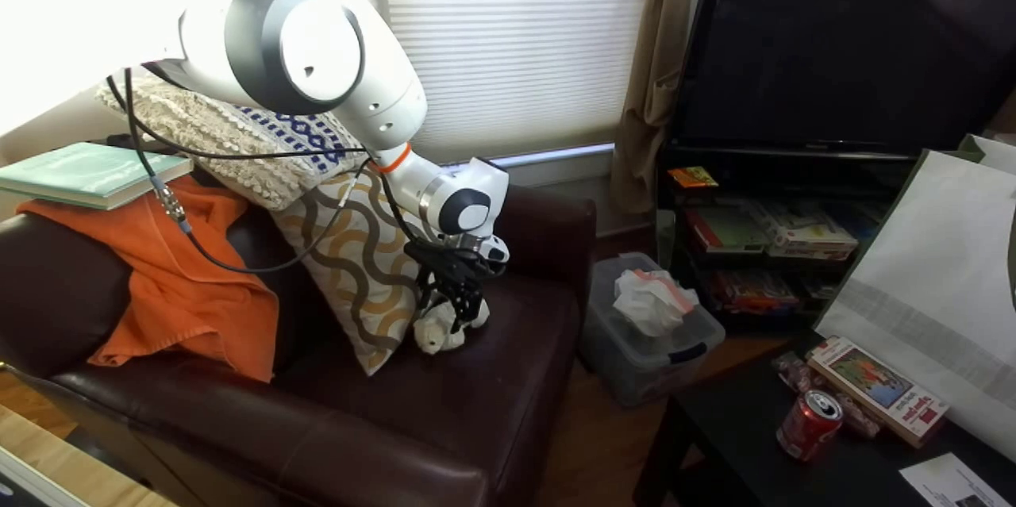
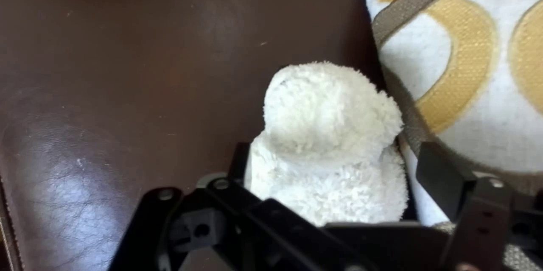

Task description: Pick up the white stuffed toy and put it on the book

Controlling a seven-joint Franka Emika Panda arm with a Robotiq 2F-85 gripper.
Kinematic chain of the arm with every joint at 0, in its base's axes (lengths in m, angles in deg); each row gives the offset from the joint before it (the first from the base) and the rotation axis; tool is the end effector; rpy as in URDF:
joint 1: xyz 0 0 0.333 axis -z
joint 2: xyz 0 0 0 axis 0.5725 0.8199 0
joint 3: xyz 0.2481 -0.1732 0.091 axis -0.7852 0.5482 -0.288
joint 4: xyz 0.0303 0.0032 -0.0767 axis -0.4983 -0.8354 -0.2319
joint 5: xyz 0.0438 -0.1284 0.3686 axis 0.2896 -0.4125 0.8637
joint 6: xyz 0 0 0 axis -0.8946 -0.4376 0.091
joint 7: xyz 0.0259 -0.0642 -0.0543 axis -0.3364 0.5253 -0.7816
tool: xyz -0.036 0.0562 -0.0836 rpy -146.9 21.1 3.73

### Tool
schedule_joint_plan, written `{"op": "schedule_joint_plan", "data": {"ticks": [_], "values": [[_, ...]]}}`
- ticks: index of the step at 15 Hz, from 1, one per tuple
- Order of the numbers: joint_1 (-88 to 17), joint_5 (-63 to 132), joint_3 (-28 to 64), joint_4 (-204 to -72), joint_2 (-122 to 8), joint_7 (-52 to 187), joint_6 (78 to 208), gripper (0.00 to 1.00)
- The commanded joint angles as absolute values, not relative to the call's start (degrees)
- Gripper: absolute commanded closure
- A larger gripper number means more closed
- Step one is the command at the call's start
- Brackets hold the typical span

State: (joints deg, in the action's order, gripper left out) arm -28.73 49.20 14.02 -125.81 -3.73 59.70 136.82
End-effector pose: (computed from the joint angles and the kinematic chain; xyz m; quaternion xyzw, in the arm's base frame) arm 0.6285 -0.0624 -0.0565 -0.9754 0.0987 0.1801 0.0804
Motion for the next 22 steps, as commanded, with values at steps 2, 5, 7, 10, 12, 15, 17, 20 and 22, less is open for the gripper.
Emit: {"op": "schedule_joint_plan", "data": {"ticks": [2,5,7,10,12,15,17,20,22], "values": [[-28.8,47.23,14.16,-121.92,-0.23,60.69,136.61,0.3],[-28.74,46.88,14.15,-120.88,0.6,60.72,136.63,0.55],[-28.78,46.71,14.24,-120.66,0.68,60.91,136.32,0.7],[-28.44,46.88,14.05,-121.23,-0.47,61.01,134.19,0.91],[-27.54,47.4,13.43,-123.27,-2.57,59.95,133.1,0.99],[-27.93,48.9,14.62,-134.42,-11.75,60.07,137.81,0.99],[-27.7,48.08,14.5,-138.6,-16.53,60.49,139.11,0.97],[-27.06,47.83,13.39,-145.74,-25.47,57.89,134.99,0.97],[-28.06,46.62,13.19,-149.57,-31.22,56.32,132.18,0.97]]}}
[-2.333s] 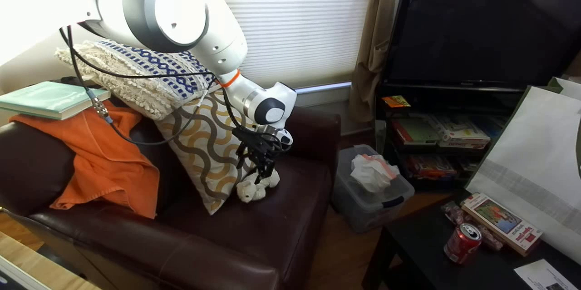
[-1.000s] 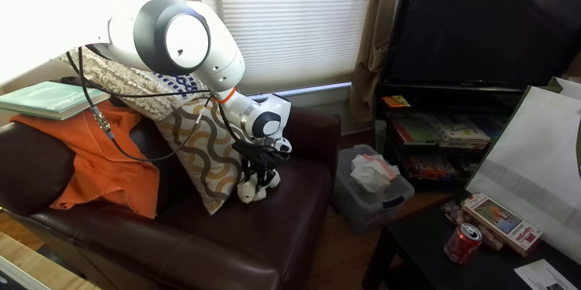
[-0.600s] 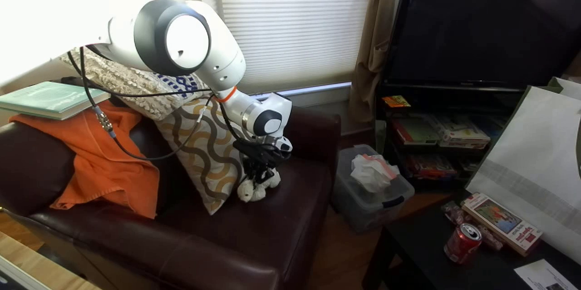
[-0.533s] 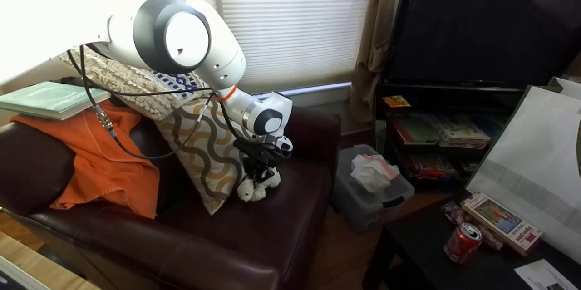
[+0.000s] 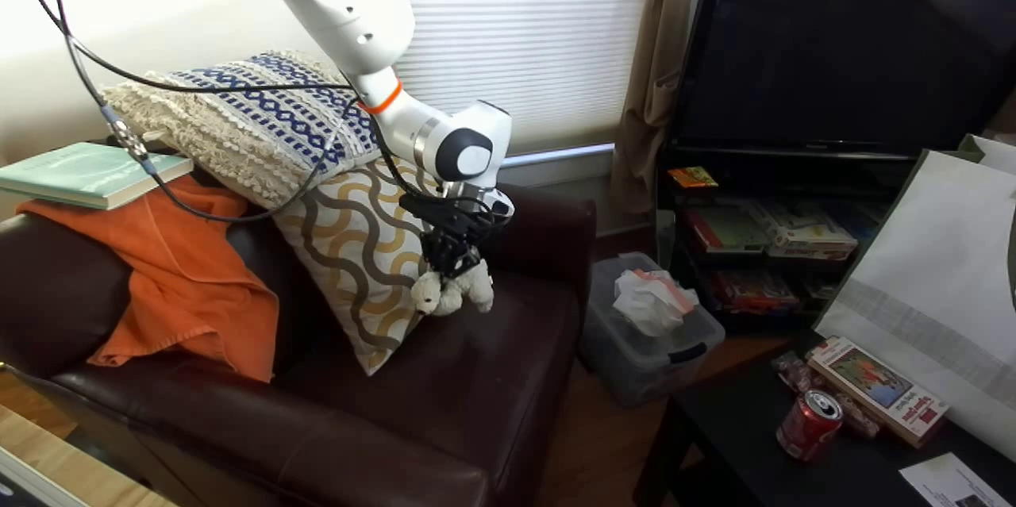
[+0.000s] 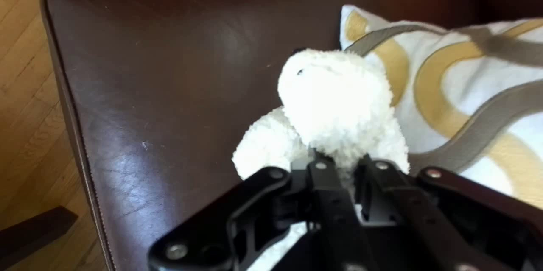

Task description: Pick up the white stuffed toy and put it on the book

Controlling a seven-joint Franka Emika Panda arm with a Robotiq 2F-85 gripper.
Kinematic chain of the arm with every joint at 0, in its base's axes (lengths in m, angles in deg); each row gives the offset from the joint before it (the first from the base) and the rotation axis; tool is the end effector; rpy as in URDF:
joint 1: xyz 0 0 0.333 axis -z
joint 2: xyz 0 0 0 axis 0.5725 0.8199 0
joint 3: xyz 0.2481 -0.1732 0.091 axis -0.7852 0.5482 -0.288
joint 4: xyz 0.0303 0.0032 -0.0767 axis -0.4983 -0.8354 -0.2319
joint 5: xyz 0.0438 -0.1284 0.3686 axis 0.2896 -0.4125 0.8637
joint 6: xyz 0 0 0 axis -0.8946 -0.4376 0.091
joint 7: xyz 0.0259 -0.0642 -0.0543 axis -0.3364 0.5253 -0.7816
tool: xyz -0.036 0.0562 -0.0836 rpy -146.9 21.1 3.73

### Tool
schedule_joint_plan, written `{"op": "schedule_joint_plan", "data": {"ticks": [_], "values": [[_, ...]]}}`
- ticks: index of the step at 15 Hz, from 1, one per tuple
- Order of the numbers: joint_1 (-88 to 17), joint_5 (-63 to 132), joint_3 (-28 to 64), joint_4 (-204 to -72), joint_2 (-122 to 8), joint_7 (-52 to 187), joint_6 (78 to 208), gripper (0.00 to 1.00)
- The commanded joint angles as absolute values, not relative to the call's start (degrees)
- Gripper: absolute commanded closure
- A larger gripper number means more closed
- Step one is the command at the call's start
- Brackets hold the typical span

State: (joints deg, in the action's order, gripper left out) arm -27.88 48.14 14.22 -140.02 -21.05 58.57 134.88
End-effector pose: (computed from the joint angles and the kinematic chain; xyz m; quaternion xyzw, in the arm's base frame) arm 0.6207 -0.0727 0.0544 -0.9785 0.0880 0.1692 0.0783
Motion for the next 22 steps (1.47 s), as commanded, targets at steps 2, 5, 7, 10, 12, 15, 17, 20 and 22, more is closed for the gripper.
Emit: {"op": "schedule_joint_plan", "data": {"ticks": [2,5,7,10,12,15,17,20,22], "values": [[-30.65,43.82,13.69,-153.45,-36.98,56.42,129.78,0.97],[-35.04,37.65,13.78,-157.57,-45.11,57.71,125.52,0.97],[-37.94,34.0,12.7,-158.01,-49.43,58.3,120.49,0.97],[-42.02,29.94,9.83,-156.27,-54.96,57.62,111.33,0.97],[-44.6,28.49,7.23,-154.77,-58.29,57.09,105.9,0.97],[-48.3,27.9,2.76,-150.23,-60.65,55.46,98.18,0.97],[-49.93,27.94,0.44,-146.17,-59.79,52.18,94.62,0.97],[-52.35,27.69,-2.38,-140.25,-56.22,47.02,93.12,0.97],[-53.62,26.83,-3.62,-137.28,-53.95,42.96,93.04,0.97]]}}
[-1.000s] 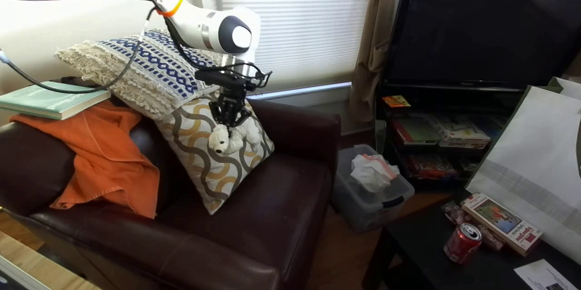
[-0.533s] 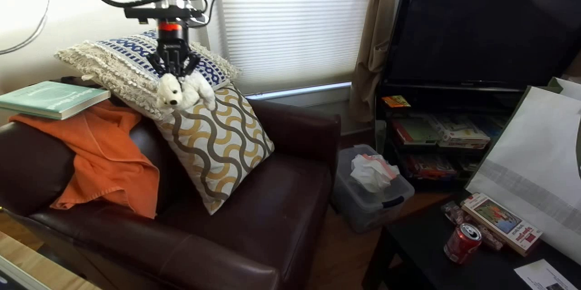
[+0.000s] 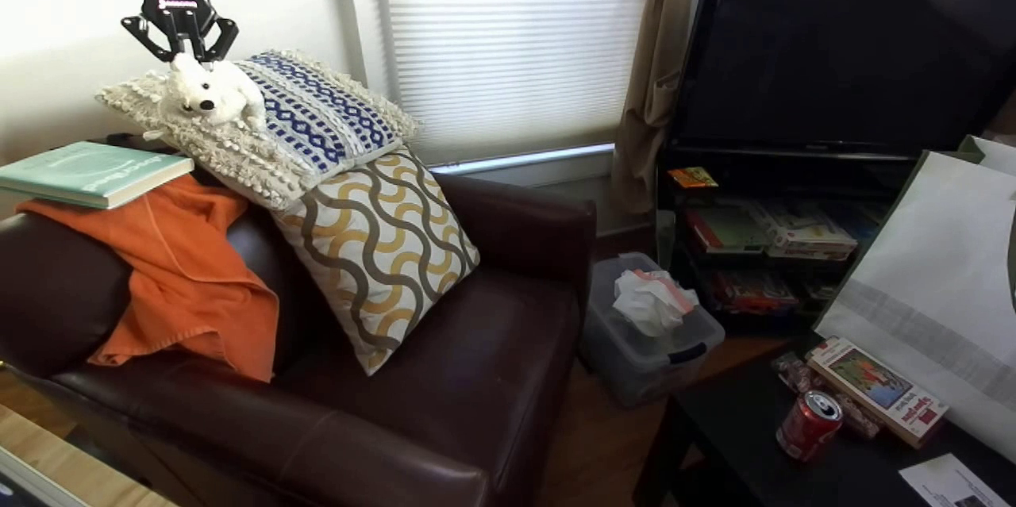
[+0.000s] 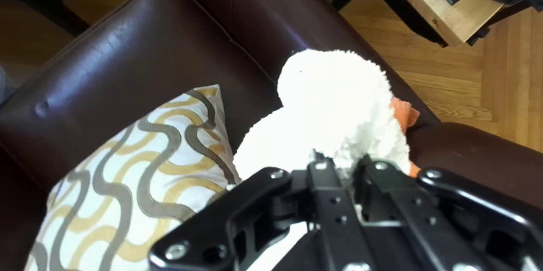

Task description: Pick up the white stuffed toy and put it on the book

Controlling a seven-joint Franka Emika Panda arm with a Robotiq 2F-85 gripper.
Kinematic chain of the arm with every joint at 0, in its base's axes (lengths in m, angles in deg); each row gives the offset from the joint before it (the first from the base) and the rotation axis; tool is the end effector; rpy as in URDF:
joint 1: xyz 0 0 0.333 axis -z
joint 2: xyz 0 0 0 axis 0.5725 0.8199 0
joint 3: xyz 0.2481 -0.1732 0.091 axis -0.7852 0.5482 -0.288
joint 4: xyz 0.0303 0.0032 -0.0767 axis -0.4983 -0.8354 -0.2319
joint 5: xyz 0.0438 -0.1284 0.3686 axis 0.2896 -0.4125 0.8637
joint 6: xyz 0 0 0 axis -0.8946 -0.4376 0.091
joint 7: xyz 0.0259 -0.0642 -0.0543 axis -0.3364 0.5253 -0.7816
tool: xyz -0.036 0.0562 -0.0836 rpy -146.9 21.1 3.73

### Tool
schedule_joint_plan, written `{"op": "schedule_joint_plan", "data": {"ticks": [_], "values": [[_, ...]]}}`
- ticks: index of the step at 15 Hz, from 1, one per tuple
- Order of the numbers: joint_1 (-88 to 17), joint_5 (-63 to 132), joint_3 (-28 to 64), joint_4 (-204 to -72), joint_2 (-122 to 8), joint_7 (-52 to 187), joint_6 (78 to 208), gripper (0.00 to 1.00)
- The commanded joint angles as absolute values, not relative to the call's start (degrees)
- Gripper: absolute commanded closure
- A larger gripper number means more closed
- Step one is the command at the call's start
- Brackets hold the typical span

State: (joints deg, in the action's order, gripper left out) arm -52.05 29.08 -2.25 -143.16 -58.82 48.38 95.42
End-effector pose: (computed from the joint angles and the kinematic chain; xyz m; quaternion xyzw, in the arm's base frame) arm 0.4987 0.2952 0.4207 0.8849 0.4125 -0.2034 0.0738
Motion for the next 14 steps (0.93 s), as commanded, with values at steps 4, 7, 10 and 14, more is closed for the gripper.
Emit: {"op": "schedule_joint_plan", "data": {"ticks": [4,7,10,14], "values": [[-56.16,24.54,-5.6,-131.65,-48.49,34.7,92.5,0.97],[-56.12,24.99,-5.52,-133.32,-49.14,33.82,94.8,0.87],[-56.71,23.74,-5.56,-131.5,-46.91,31.11,94.31,0.87],[-56.81,22.57,-6.12,-135.03,-47.87,29.8,100.99,0.97]]}}
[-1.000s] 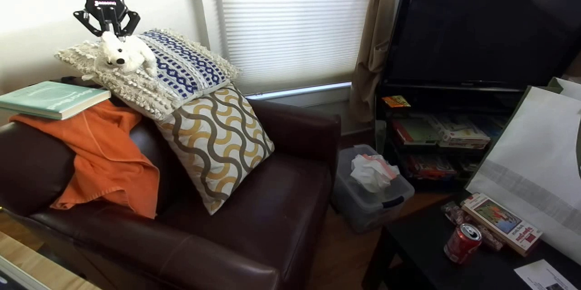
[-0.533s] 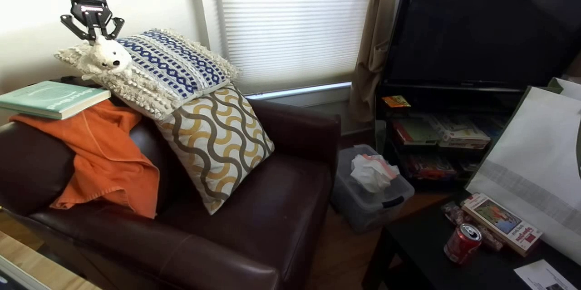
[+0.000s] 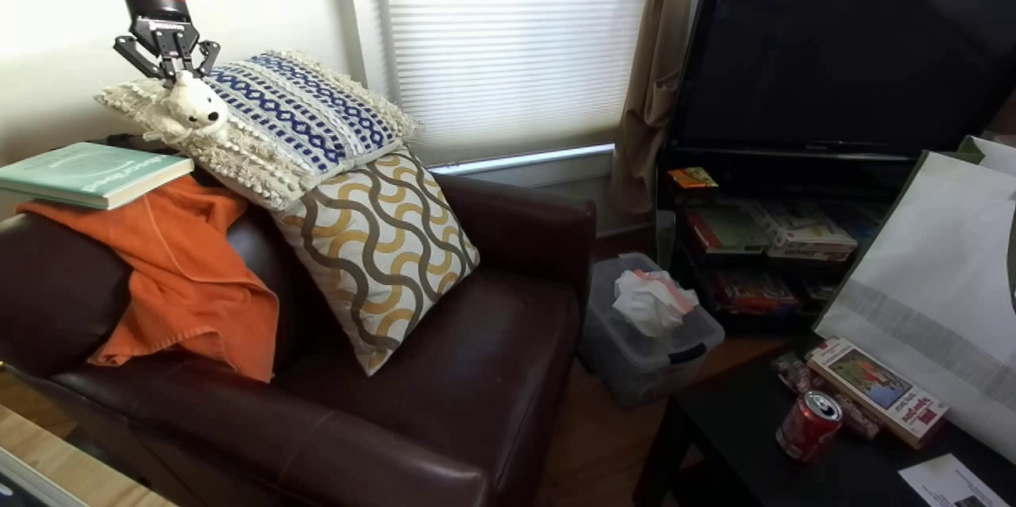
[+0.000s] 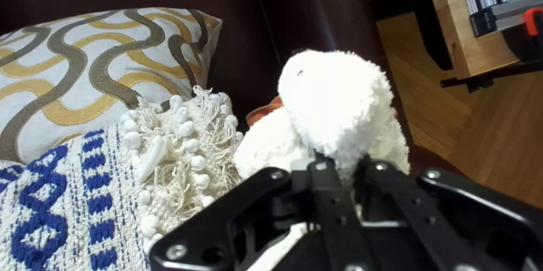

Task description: Pick up the white stuffed toy and put it on the book

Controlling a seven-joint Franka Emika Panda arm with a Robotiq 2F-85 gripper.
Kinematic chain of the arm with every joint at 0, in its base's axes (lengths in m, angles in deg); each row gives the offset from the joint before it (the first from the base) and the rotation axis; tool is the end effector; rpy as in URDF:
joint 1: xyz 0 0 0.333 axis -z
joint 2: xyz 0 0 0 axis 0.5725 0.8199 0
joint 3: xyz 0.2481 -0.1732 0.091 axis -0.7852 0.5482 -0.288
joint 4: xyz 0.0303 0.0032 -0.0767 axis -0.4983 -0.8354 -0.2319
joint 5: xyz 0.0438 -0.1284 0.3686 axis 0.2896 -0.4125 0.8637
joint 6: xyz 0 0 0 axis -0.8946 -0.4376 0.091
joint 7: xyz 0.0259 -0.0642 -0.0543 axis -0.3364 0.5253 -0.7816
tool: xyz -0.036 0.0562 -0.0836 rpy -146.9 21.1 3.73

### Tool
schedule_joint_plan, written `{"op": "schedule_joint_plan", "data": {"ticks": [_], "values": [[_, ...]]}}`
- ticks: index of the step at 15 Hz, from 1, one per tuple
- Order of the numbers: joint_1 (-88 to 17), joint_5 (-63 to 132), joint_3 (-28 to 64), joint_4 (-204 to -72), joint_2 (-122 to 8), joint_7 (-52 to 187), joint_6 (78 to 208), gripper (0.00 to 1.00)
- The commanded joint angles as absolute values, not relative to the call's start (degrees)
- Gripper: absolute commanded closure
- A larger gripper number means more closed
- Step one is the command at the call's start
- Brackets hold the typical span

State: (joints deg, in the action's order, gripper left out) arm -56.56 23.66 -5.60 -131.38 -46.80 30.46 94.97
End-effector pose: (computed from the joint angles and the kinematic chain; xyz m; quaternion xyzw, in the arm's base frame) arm 0.5127 0.3738 0.3872 0.7692 0.6018 -0.2061 0.0605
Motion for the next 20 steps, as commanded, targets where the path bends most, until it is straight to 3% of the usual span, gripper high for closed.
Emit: {"op": "schedule_joint_plan", "data": {"ticks": [1,9,20], "values": [[-57.2,21.95,-6.26,-135.97,-47.97,29.88,104.08,0.97],[-61.26,14.83,-9.01,-141.31,-49.2,19.79,120.26,0.97],[-61.35,17.38,-13.26,-145.12,-54.23,-7.32,124.2,0.97]]}}
